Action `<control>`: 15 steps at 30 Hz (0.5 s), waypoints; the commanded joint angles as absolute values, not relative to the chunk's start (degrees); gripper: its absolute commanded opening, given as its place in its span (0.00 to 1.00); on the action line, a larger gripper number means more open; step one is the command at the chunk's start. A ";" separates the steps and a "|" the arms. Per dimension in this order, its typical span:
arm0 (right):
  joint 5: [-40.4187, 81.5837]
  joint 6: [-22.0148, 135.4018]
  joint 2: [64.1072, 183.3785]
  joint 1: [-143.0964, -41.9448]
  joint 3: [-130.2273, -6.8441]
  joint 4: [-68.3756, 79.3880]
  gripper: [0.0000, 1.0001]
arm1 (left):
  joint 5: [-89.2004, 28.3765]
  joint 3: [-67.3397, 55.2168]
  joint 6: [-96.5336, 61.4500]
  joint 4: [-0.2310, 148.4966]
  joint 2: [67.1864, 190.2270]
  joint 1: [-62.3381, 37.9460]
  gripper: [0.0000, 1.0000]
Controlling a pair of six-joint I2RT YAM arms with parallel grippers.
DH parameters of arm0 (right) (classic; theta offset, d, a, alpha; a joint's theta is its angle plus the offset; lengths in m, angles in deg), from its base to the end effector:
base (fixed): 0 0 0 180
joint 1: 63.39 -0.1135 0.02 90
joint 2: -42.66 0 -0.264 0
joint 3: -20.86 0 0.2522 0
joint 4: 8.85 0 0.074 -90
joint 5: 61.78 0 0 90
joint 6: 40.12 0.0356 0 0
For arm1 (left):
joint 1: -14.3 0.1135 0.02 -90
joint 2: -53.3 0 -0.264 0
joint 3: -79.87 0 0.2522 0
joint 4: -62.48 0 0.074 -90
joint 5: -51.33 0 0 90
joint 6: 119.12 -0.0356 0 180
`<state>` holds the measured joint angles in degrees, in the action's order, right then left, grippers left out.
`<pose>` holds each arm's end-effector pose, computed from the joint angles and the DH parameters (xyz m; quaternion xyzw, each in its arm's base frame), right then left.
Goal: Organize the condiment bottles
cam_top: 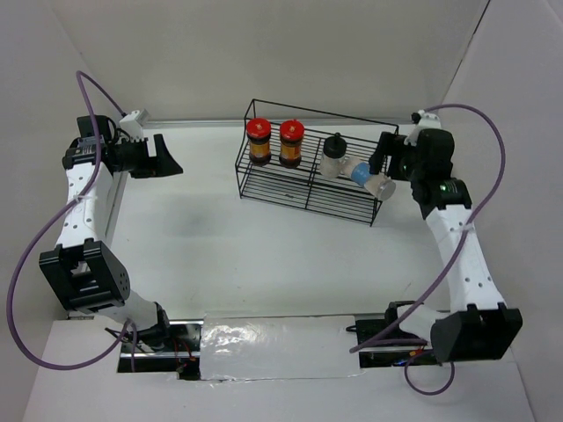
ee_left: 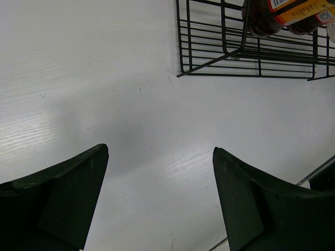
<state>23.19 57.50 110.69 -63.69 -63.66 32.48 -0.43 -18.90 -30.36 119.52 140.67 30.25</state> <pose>0.2624 0.0045 0.3839 0.0302 0.8416 0.0740 0.5341 0.3199 0.0685 0.3542 0.0106 0.8836 -0.2466 0.3980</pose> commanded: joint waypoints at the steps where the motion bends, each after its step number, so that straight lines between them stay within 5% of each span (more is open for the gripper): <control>1: 31.72 63.49 101.74 -63.13 -58.66 36.56 1.00 | 1.67 -20.82 -30.26 119.30 140.40 30.39 0.93; 7: 37.45 69.30 96.63 -63.13 -55.04 36.73 1.00 | 3.42 -21.25 -29.74 118.95 141.19 30.39 0.93; 15: 24.96 73.16 98.47 -61.37 -50.74 35.06 1.00 | 3.16 -21.26 -30.09 119.30 141.01 30.39 0.93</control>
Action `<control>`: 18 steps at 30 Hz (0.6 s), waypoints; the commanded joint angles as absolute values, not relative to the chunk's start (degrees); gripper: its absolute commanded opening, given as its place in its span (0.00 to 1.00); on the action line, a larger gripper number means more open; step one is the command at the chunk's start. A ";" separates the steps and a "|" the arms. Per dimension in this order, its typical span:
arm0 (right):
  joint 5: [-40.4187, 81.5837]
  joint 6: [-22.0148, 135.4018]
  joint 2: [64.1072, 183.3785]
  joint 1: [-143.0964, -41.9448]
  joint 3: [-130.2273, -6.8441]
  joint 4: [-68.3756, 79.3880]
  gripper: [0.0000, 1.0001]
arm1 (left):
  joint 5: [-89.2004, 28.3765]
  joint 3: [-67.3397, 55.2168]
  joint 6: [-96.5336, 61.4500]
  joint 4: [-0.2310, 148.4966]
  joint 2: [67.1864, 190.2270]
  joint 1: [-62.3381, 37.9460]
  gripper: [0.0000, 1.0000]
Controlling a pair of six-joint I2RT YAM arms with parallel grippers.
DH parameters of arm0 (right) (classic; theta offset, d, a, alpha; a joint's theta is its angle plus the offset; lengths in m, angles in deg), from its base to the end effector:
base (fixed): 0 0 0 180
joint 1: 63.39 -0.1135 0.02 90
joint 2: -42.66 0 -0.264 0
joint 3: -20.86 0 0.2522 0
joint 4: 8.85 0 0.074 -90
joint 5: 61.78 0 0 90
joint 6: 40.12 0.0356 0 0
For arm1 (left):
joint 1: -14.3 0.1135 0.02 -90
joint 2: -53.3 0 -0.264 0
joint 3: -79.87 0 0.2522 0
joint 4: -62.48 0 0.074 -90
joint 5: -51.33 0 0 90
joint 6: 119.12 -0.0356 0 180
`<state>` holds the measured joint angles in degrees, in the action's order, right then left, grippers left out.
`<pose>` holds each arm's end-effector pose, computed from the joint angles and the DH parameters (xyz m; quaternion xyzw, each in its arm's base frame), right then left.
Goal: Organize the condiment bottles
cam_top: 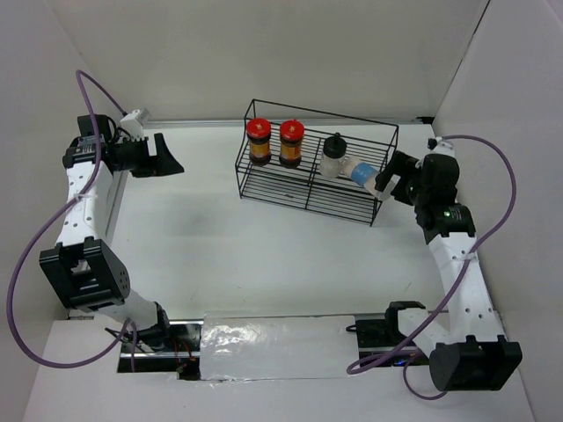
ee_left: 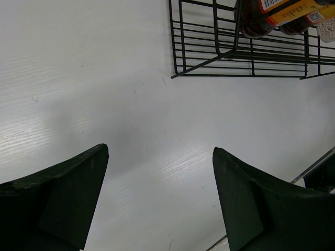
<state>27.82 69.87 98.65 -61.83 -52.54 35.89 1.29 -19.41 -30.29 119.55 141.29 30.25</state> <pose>0.2103 -0.0055 0.3575 0.1579 0.8394 0.0862 0.5128 0.3223 0.0683 0.3541 0.0155 0.8800 -0.2604 0.3969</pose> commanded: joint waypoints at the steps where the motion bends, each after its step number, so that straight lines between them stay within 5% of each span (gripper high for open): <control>1: 25.58 74.47 97.60 -61.29 -49.34 34.71 1.00 | 3.34 -21.26 -30.00 119.30 140.84 30.39 0.93; 18: 20.23 77.83 100.76 -59.70 -43.70 25.13 0.98 | 3.07 -20.82 -30.26 119.39 140.49 30.39 0.93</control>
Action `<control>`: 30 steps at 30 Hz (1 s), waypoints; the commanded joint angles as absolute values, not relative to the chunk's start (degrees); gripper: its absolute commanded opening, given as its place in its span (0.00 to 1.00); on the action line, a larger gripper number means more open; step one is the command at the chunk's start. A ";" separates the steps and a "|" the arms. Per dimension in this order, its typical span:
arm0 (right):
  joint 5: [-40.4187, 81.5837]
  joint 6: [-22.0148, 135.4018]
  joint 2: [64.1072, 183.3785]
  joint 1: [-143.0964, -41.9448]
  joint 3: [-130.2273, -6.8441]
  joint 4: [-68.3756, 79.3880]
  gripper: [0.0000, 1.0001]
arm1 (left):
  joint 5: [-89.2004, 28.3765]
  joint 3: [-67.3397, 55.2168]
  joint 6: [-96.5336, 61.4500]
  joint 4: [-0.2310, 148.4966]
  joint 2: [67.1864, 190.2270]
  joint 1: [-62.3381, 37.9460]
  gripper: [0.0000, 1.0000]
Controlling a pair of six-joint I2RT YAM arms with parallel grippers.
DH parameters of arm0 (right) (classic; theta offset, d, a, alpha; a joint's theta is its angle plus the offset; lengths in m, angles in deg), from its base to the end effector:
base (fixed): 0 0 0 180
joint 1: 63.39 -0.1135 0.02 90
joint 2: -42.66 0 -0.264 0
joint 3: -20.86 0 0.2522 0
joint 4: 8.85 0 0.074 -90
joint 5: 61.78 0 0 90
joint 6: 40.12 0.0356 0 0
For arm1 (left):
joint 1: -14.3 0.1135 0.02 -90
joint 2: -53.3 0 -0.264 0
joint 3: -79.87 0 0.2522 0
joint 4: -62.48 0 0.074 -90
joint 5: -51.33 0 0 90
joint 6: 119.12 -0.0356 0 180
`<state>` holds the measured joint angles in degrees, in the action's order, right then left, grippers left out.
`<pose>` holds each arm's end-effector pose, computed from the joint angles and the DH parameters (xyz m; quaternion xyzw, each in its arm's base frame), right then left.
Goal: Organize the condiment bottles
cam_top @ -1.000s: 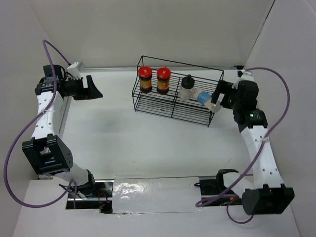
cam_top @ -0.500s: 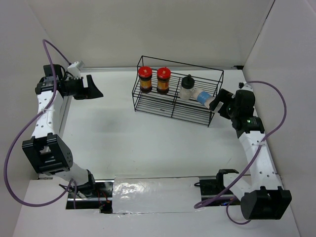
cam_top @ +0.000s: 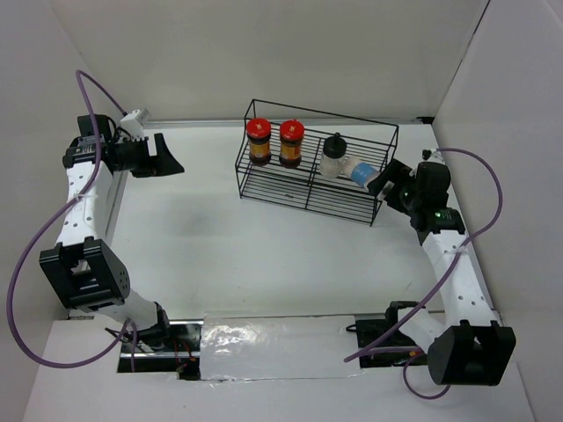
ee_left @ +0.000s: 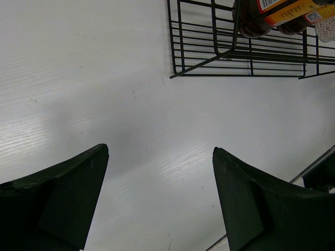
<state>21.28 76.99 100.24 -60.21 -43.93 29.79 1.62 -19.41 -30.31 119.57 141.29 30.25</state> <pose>0.2219 -0.0080 0.3110 0.1989 0.8481 0.1529 0.4667 0.3223 0.0682 0.3542 0.0168 0.8793 -0.2629 0.3968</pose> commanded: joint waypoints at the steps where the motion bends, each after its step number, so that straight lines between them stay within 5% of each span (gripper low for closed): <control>1: 20.66 77.83 100.76 -59.62 -43.62 24.60 0.98 | 3.07 -20.90 -30.09 119.39 140.49 30.39 0.93; 8: 20.67 76.69 101.72 -59.26 -44.14 23.19 0.89 | 3.07 -20.64 -30.18 119.30 140.49 30.39 0.93; 16: 21.28 75.46 100.94 -59.35 -45.46 25.74 0.69 | 2.90 -21.17 -30.26 119.57 140.93 30.47 0.93; 20: 22.94 74.14 100.14 -59.52 -47.56 28.55 0.45 | 3.07 -21.43 -30.18 119.57 141.19 30.39 0.93; 30: 24.54 62.82 105.58 -62.86 -62.75 40.21 0.24 | 3.25 -22.05 -30.09 119.48 141.81 30.39 0.93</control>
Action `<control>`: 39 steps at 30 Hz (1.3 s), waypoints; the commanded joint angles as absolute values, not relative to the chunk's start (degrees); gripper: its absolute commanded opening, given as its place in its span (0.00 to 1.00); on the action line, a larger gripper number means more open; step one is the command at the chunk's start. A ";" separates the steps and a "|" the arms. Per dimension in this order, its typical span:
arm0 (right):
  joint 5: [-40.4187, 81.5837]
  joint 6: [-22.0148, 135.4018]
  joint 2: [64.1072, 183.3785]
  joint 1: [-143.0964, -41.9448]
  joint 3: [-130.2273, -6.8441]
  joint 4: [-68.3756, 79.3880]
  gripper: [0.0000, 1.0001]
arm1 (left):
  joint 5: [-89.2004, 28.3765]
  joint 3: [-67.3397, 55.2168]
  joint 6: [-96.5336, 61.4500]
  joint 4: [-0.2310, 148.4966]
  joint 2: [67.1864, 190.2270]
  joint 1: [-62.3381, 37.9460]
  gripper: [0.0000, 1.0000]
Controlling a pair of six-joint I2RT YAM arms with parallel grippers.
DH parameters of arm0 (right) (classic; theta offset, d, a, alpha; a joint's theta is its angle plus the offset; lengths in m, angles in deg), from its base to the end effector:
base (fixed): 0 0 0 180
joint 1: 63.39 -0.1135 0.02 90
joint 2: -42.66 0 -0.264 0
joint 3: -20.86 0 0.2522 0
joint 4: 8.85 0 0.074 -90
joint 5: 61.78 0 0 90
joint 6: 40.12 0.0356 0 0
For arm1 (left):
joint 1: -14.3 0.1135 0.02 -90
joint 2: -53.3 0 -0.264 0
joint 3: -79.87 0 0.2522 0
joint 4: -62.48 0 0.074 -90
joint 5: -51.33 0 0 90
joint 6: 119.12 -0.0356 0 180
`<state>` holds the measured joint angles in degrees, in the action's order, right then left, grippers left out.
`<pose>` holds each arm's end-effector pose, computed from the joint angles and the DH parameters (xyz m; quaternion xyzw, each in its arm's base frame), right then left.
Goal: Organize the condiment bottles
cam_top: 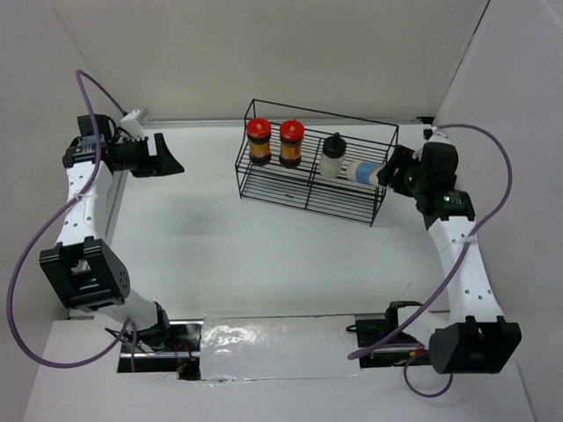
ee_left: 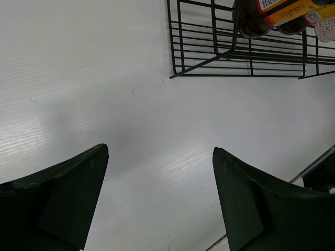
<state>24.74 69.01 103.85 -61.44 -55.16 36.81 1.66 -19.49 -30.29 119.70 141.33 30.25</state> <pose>0.2306 -0.0057 0.3532 0.1443 0.8573 0.0998 0.4840 0.3223 0.0681 0.3543 0.0165 0.8794 -0.2635 0.3961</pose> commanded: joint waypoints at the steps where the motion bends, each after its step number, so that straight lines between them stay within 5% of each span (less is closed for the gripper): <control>1: 24.18 59.49 107.07 -63.04 -67.30 41.81 0.23 | 3.25 -22.13 -30.18 119.39 141.81 30.39 0.93; 11: 26.55 50.41 120.79 -66.03 -83.17 54.05 0.05 | 3.08 -22.14 -30.35 119.30 141.46 30.30 0.93; 29: 56.23 39.24 133.36 -86.49 -98.01 60.98 0.00 | 3.07 -21.96 -30.61 119.83 140.93 30.39 0.93; 39: 62.77 38.45 134.07 -87.57 -97.40 56.78 0.00 | 3.07 -21.52 -30.53 119.83 141.28 30.47 0.93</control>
<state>58.09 39.75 134.89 -88.39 -95.64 60.02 1.69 -19.95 -30.36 120.07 141.57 30.25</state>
